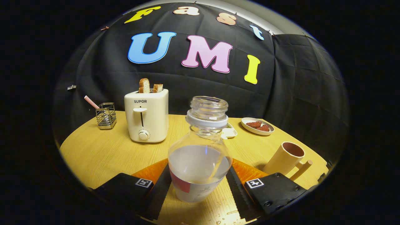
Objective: Take the bottle from table, then pour the juice into the cup, finally place the bottle on the coaster
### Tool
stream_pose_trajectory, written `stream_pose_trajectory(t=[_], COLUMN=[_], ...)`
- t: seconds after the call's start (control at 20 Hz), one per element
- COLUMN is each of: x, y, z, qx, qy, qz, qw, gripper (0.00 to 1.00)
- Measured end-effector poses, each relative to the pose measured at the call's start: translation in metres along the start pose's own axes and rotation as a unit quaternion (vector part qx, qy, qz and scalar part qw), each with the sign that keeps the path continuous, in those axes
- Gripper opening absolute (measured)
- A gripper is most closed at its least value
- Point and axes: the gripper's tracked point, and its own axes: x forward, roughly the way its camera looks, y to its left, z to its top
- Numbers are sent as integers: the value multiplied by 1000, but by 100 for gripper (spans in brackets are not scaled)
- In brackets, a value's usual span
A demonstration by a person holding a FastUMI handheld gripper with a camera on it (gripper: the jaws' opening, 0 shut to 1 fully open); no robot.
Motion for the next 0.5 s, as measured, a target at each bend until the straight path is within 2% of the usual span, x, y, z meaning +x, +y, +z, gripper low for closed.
stream_pose_trajectory(t=[0.05, 0.1, 0.4, 0.5], x=[0, 3, 0, -7], y=[0, 0, -9, -1], z=[3, 4, 0, 6], qx=[4, 8, 33, 48], qy=[-4, -7, 13, 18], qz=[0, 1, -3, 22], qw=[1000, 1000, 999, 998], gripper=[90, 83, 77, 75])
